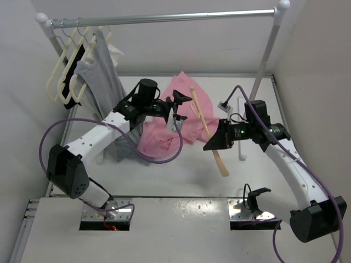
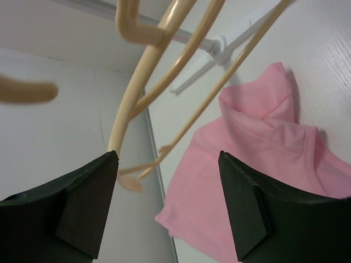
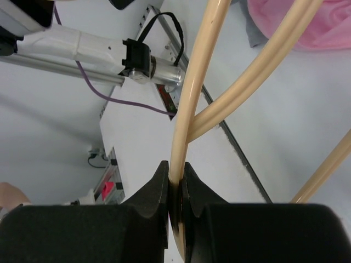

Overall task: Place the t-shirt on the hanger
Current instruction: Grab a hanger with the right arm

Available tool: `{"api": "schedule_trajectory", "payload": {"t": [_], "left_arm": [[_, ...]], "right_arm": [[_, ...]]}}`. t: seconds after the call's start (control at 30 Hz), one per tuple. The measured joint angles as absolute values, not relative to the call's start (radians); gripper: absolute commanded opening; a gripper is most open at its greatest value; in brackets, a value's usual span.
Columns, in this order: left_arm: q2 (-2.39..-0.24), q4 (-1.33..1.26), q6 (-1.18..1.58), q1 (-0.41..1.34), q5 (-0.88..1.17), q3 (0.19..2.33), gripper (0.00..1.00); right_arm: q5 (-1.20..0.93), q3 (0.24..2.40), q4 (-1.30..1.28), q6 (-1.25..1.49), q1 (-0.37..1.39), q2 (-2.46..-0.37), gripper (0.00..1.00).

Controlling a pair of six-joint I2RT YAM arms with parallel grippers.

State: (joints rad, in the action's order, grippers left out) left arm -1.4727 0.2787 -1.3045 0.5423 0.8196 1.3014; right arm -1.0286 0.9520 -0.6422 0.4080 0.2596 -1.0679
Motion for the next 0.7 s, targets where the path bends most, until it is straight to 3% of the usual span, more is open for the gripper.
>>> {"api": "schedule_trajectory", "payload": {"t": [0.4, 0.5, 0.7], "left_arm": [[-1.616, 0.108, -1.203, 0.603, 0.804, 1.383, 0.82], [-1.647, 0.160, -1.231, 0.608, 0.818, 1.431, 0.72], [-1.679, 0.341, -1.346, 0.617, 0.838, 1.463, 0.33]], "right_arm": [[-1.061, 0.952, -0.748, 0.340, 0.260, -1.102, 0.00], [-1.063, 0.952, -0.753, 0.332, 0.260, -1.102, 0.00], [-1.053, 0.973, -0.831, 0.302, 0.260, -1.103, 0.00]]}}
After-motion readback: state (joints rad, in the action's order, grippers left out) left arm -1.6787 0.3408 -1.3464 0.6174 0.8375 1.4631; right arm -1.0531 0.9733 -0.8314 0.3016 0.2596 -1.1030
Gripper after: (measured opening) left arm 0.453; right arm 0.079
